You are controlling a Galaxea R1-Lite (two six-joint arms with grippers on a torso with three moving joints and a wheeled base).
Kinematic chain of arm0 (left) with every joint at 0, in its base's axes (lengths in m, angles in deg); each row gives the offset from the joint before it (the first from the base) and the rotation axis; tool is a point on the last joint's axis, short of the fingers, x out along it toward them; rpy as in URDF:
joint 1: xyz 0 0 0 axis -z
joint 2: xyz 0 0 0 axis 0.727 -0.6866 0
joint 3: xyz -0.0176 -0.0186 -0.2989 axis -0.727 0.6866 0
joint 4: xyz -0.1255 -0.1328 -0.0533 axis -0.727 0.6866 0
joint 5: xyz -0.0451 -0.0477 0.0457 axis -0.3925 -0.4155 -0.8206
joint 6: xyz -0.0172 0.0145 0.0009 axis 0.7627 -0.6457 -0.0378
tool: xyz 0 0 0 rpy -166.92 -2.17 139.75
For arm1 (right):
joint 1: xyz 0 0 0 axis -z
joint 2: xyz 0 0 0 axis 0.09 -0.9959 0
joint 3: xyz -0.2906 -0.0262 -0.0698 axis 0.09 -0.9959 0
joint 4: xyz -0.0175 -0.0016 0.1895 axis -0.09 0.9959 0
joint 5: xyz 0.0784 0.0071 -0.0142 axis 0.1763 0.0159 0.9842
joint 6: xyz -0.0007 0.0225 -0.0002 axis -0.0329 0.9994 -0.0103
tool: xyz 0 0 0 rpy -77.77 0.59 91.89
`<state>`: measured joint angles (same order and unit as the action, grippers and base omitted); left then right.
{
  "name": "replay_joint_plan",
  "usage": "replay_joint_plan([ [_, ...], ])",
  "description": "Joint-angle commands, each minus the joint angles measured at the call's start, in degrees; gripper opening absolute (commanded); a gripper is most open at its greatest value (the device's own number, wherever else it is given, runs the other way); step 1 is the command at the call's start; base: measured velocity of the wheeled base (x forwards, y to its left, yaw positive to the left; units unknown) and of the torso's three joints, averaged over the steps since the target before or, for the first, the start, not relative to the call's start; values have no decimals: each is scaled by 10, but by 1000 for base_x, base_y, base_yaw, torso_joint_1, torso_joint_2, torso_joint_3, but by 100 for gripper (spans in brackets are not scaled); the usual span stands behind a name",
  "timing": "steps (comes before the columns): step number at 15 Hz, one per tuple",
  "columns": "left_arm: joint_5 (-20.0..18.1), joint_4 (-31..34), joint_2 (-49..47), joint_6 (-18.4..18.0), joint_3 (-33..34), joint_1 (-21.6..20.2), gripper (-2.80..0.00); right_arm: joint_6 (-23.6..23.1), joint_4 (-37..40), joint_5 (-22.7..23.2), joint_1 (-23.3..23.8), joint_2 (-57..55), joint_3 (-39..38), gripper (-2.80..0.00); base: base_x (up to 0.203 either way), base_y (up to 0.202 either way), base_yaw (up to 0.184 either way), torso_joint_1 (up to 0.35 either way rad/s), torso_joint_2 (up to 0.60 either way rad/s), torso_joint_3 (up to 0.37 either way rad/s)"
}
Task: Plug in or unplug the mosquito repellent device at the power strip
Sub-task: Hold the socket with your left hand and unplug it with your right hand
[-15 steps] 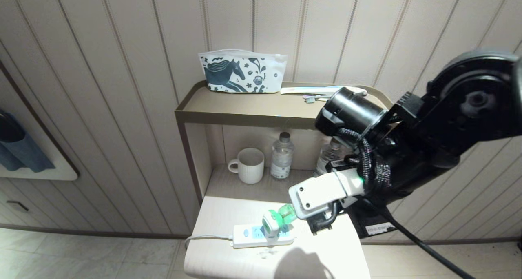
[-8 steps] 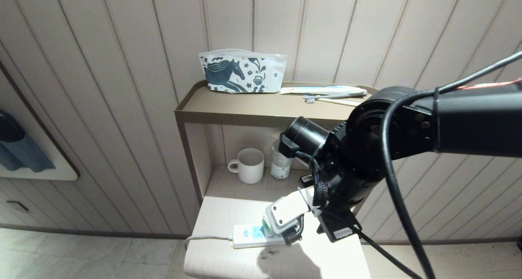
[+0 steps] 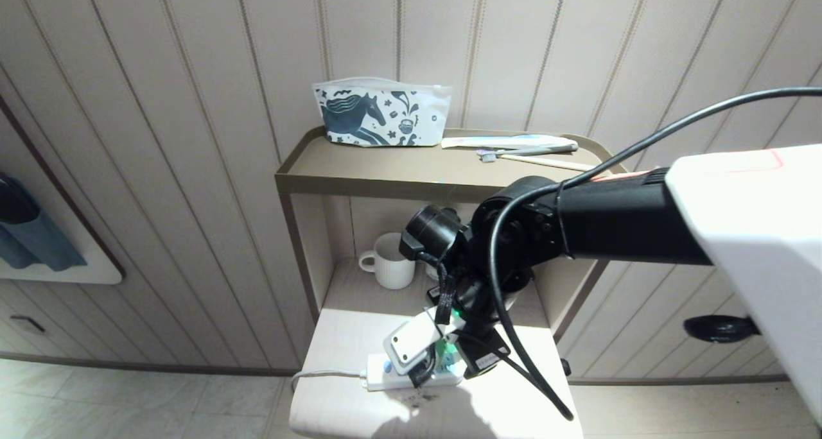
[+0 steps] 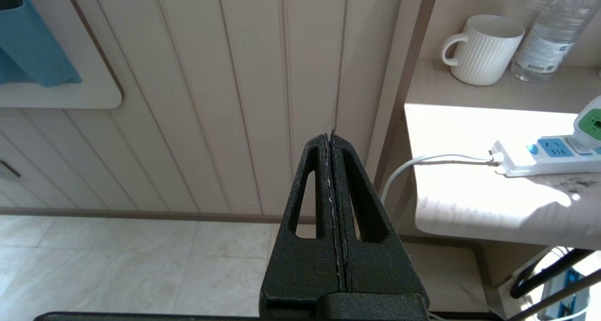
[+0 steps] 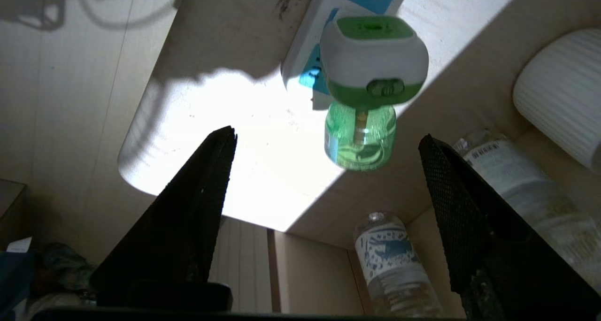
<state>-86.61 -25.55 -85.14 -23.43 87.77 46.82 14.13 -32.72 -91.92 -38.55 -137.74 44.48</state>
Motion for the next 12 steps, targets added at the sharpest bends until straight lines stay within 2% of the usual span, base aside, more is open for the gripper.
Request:
replay_joint_plan([
  [1,0,1,0,-1,0,0,-280,-4,3,4,3,-45,24,0,0,0,0,0,0,0],
  [7,0,1,0,-1,0,0,-280,-10,-5,14,10,-103,89,0,0,0,0,0,0,0],
  [12,0,1,0,-1,0,0,-280,-15,-24,15,15,-124,89,0,0,0,0,0,0,0],
])
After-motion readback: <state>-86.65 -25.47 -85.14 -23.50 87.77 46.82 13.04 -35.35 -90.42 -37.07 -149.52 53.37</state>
